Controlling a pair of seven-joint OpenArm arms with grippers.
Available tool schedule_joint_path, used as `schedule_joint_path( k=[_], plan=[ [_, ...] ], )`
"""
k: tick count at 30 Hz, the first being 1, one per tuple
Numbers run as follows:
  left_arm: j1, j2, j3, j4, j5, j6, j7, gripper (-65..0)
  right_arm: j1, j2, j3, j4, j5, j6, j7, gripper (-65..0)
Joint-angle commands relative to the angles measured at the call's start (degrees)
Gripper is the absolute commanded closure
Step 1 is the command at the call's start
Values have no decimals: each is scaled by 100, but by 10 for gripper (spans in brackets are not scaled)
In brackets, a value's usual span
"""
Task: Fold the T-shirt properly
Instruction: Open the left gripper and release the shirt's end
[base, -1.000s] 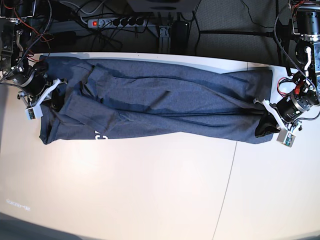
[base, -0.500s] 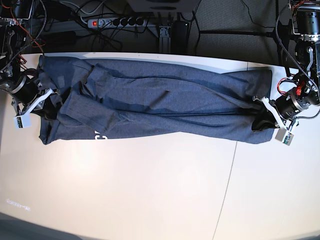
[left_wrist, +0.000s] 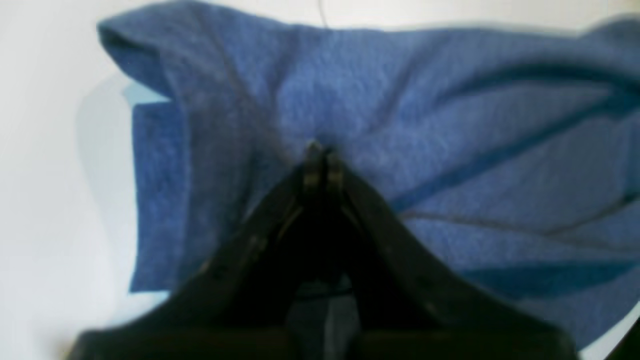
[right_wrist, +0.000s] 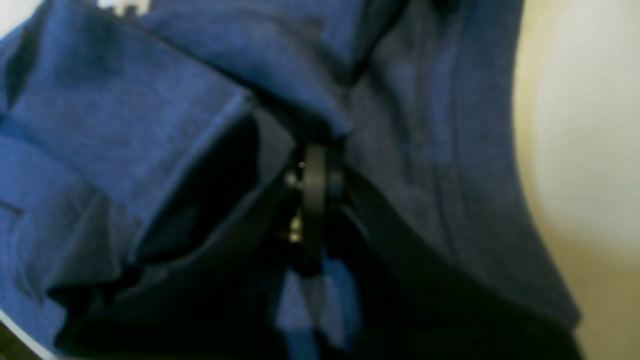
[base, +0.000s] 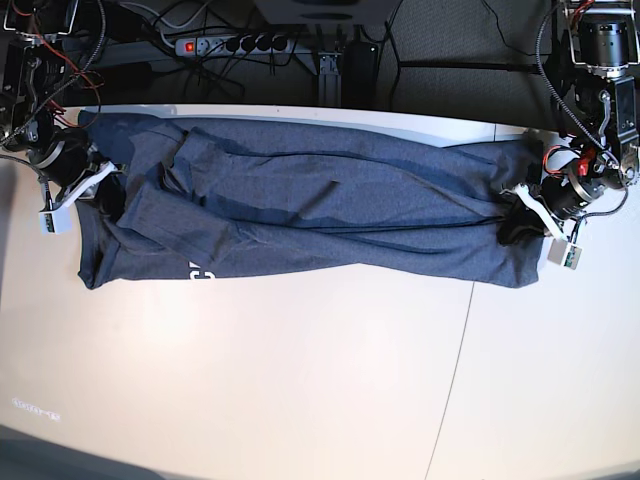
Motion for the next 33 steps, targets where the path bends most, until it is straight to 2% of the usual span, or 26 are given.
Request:
schedule_joint_path(
  k=[1,6,16,22,30,33],
  plan=[
    [-35,-2,15,-59,236,-61,55,0,46,63,46,-39,-57,-2,42,0],
    [-103,59,302,-417,688,-59,-483,0,94,52,46,-356,-393,-4,424,0],
    [-839,59,887,-531,999,-57,-472,0,734,98,46,-1038,-763,-4,518,0],
    [-1377,59,1244,-1252,1204,-57,-671,0,1207,98,46,-1547,-885,-7,533,0],
    [-1915,55,1255,-1700,1198,-59,-732,0,1213,94,46,-1572,-883,-7,575,0],
    [-1969,39,1252,-1676,859,-63,-717,0,1213,96,46,-1572,-885,-7,573,0]
  ],
)
